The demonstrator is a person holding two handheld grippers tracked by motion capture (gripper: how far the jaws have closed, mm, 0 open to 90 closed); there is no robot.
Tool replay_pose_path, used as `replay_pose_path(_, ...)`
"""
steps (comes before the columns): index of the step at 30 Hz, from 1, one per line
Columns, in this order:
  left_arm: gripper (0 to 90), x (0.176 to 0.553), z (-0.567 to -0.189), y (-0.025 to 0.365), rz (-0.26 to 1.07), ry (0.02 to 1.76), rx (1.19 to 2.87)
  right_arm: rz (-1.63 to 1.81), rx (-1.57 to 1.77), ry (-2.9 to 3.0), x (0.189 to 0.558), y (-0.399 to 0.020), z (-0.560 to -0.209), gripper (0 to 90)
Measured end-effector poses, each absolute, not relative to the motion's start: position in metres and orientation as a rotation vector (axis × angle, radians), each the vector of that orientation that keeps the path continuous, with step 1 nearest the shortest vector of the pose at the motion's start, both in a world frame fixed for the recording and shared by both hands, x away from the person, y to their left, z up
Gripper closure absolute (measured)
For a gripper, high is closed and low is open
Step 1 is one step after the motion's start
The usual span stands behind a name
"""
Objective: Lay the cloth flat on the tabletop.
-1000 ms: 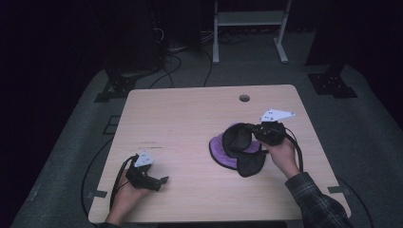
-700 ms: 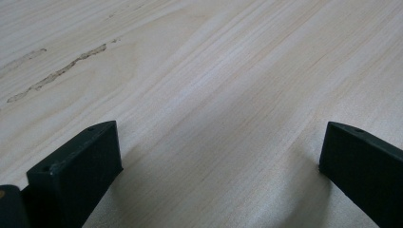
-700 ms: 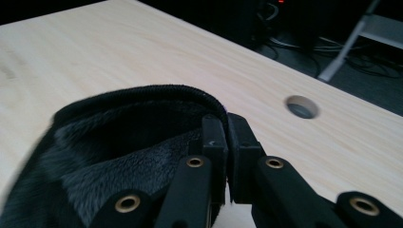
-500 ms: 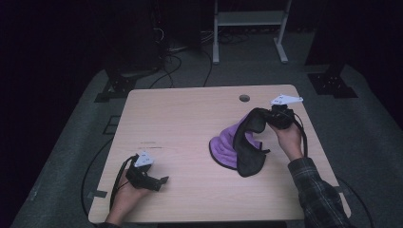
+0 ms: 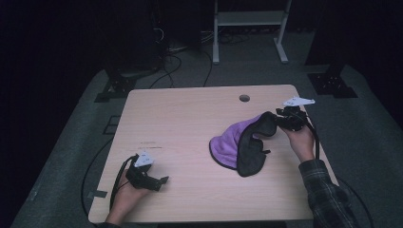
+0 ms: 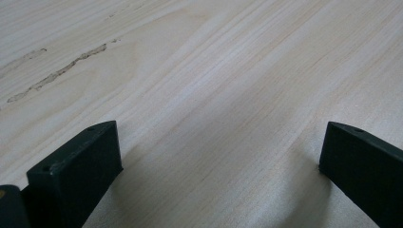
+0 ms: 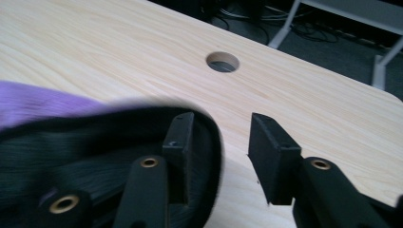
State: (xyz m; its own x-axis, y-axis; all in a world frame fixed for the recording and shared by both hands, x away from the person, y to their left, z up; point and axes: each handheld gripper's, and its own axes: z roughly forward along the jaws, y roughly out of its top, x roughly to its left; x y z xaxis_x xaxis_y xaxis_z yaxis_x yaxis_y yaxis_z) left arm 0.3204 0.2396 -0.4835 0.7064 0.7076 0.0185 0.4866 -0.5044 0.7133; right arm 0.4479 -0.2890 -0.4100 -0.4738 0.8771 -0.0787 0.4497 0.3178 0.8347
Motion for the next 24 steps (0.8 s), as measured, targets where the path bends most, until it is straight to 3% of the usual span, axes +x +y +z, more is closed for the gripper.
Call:
replay_pose_path(6, 0.0, 0.320, -0.484, 0.240, 0.404, 0.906, 2.205, 1.117, 1.133, 2.086, 0.429, -0.288, -0.400, 52.7)
replay_pose_path(21, 0.0, 0.319, -0.475, 0.231, 0.353, 0.889, 2.153, 1.163, 1.090, 2.242, 0.387, -0.277, -0.421, 52.6)
replay_pose_path(24, 4.6, 0.317, -0.470, 0.222, 0.325, 0.854, 2.114, 1.153, 1.080, 2.266, 0.379, -0.277, -0.425, 51.4)
